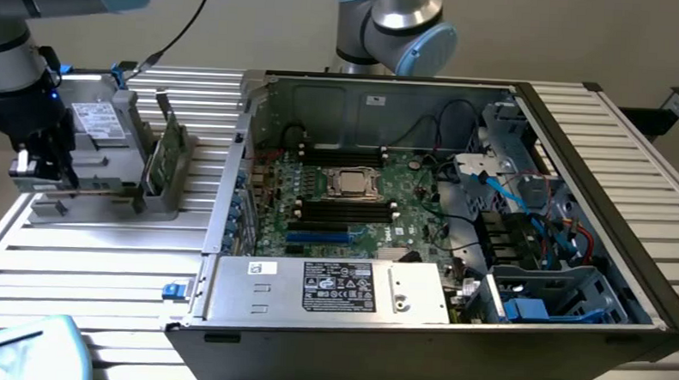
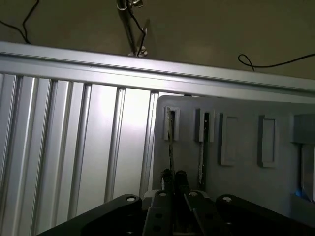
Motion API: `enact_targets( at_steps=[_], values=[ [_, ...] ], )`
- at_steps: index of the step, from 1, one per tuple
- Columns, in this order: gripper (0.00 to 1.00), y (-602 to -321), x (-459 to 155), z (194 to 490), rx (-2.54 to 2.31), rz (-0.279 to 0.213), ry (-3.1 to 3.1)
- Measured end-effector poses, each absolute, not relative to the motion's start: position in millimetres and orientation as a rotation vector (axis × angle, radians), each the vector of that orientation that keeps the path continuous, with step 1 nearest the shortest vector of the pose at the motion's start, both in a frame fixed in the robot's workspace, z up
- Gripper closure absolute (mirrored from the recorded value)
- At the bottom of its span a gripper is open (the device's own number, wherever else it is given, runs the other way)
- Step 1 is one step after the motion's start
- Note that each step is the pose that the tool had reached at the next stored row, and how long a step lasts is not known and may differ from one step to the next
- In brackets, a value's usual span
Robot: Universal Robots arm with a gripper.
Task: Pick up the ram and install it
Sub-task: 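Pick up the ram and move it above insertion slot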
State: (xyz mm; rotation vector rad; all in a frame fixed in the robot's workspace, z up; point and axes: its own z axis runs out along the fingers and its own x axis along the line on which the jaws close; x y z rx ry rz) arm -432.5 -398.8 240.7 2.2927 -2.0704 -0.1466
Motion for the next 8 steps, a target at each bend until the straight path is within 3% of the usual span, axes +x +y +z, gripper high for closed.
enact_targets(
  at_steps=[8],
  values=[
    [0.86,-399,-433,255,2.293,-0.148,-2.071]
  ],
)
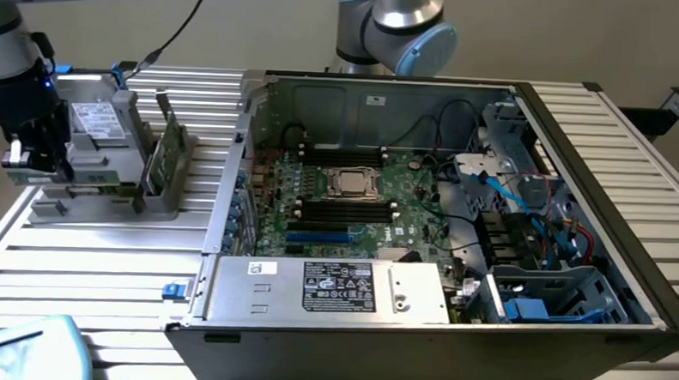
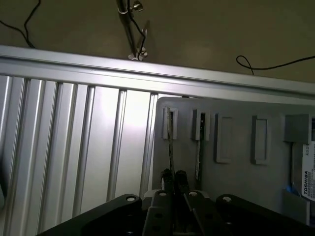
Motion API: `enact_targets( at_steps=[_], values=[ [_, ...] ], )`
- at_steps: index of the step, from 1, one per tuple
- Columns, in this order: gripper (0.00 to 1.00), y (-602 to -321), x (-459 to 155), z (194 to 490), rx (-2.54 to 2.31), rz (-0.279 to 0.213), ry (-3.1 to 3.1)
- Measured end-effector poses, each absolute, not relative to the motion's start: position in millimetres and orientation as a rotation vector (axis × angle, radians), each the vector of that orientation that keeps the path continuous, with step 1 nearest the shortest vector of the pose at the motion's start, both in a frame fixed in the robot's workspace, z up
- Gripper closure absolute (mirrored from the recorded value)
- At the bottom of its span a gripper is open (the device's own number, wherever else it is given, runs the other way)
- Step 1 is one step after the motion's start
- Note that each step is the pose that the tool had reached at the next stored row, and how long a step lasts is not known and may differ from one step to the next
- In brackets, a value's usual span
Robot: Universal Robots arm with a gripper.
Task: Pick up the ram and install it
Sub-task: 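Pick up the ram and move it above insertion slot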
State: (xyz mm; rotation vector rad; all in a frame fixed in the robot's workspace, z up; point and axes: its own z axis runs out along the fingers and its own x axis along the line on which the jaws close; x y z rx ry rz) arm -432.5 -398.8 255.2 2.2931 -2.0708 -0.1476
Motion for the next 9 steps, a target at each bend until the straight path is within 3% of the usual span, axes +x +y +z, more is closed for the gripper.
enact_targets(
  at_steps=[9],
  values=[
    [0.86,-399,-433,271,2.293,-0.15,-2.073]
  ],
)
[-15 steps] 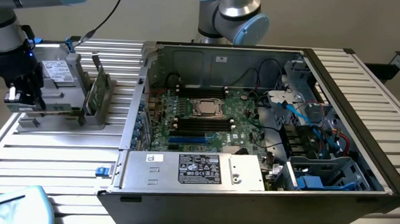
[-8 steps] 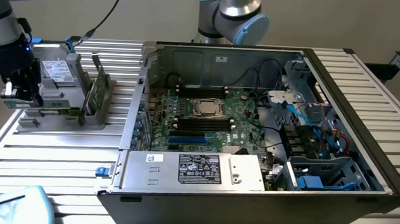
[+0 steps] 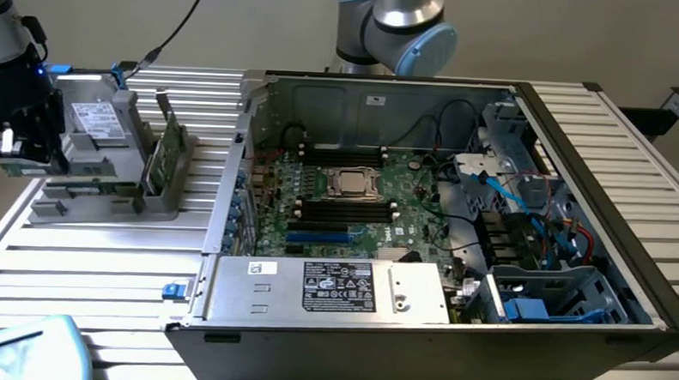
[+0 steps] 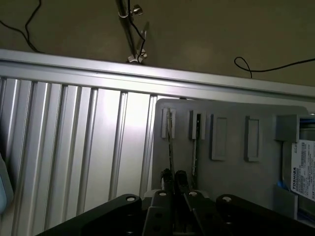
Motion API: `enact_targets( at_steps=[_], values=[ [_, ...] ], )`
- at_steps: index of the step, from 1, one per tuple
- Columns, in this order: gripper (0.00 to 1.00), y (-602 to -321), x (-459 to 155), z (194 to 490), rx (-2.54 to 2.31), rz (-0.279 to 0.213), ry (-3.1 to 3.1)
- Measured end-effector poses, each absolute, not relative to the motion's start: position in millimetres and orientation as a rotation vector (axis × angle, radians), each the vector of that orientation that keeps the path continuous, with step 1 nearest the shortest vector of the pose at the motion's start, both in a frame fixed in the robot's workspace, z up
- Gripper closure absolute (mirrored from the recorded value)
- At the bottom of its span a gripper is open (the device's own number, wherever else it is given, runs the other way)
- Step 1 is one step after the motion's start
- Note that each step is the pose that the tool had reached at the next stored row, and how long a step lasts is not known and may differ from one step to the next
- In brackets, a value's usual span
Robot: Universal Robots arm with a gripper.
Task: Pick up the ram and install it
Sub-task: 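Pick up the ram and move it above insertion slot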
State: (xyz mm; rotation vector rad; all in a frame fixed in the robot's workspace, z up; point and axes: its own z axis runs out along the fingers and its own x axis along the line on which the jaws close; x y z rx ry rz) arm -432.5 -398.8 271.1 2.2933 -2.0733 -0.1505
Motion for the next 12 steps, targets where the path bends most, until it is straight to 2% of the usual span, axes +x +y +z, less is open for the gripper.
enact_targets(
  at_steps=[12],
  values=[
    [0.86,-399,-433,301,2.294,-0.155,-2.077]
  ],
)
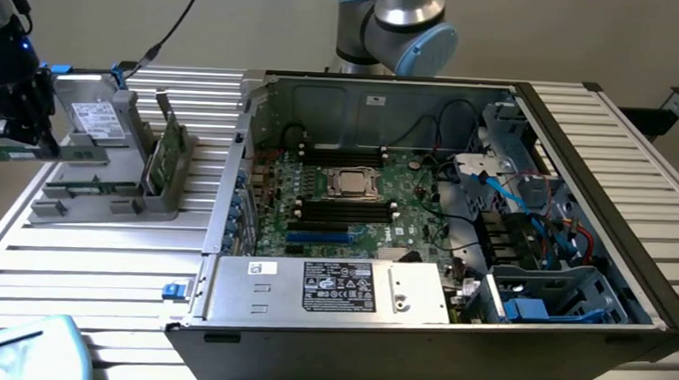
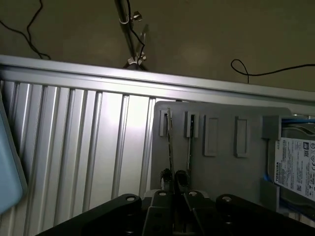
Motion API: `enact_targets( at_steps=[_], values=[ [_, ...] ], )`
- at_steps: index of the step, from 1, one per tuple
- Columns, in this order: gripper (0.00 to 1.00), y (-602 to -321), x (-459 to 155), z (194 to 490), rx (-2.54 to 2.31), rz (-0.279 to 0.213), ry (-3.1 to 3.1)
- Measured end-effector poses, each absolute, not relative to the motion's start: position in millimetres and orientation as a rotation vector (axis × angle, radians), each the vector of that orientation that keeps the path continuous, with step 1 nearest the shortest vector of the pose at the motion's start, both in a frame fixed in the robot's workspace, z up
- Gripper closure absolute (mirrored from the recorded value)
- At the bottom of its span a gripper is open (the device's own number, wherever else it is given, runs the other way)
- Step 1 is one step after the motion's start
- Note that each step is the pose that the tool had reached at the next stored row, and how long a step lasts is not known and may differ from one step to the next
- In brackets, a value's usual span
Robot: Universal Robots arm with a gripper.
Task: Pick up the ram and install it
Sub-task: 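Pick up the ram and move it above insertion slot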
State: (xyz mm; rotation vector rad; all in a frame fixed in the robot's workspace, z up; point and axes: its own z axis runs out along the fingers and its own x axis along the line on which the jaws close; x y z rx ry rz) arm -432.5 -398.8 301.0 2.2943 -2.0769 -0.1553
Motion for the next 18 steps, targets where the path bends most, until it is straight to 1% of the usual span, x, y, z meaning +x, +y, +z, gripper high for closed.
enact_targets(
  at_steps=[18],
  values=[
    [0.86,-399,-432,337,2.291,-0.159,-2.084]
  ],
)
